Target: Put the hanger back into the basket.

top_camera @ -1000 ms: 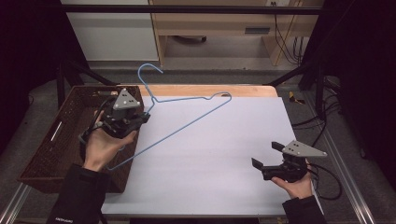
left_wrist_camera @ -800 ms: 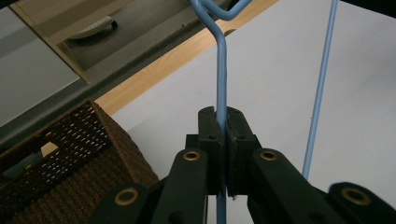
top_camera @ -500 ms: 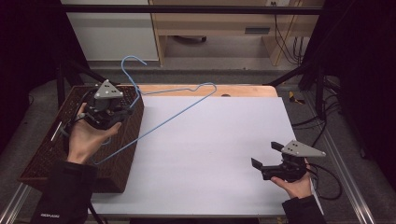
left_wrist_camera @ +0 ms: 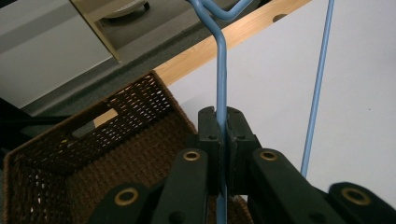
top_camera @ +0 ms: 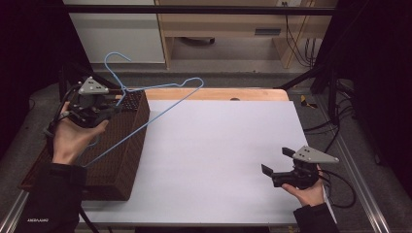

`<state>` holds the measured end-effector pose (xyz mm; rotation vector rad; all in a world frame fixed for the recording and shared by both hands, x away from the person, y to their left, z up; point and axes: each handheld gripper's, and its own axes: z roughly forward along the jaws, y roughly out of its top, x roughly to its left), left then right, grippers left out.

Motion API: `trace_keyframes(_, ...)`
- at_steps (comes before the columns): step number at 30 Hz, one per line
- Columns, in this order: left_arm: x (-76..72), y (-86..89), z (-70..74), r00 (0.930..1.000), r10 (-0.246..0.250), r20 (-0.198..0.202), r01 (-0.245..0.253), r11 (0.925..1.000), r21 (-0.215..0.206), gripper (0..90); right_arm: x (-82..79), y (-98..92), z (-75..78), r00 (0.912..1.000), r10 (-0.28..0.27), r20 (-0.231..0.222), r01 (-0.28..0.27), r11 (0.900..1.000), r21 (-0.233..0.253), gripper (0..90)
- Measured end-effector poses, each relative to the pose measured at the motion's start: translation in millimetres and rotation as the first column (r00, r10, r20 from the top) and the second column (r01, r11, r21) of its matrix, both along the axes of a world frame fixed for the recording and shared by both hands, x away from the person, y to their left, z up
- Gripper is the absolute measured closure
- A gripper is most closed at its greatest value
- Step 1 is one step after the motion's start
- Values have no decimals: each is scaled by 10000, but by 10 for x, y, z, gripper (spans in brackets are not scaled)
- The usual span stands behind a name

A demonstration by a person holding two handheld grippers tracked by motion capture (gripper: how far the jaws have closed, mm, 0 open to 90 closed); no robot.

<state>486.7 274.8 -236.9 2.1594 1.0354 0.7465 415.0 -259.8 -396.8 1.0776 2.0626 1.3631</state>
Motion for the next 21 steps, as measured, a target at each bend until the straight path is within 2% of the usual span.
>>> trace_keyframes(11,-7,350,-47,9967,800,115,-796,9963,-329,871,10,9,-14,10000,47,-41,-47,10000,-77,32)
trace_keyframes(21,-13,673,-87,9897,1425,128,-1423,9897,-175,871,12,14,-16,10000,33,-61,-33,10000,-34,32)
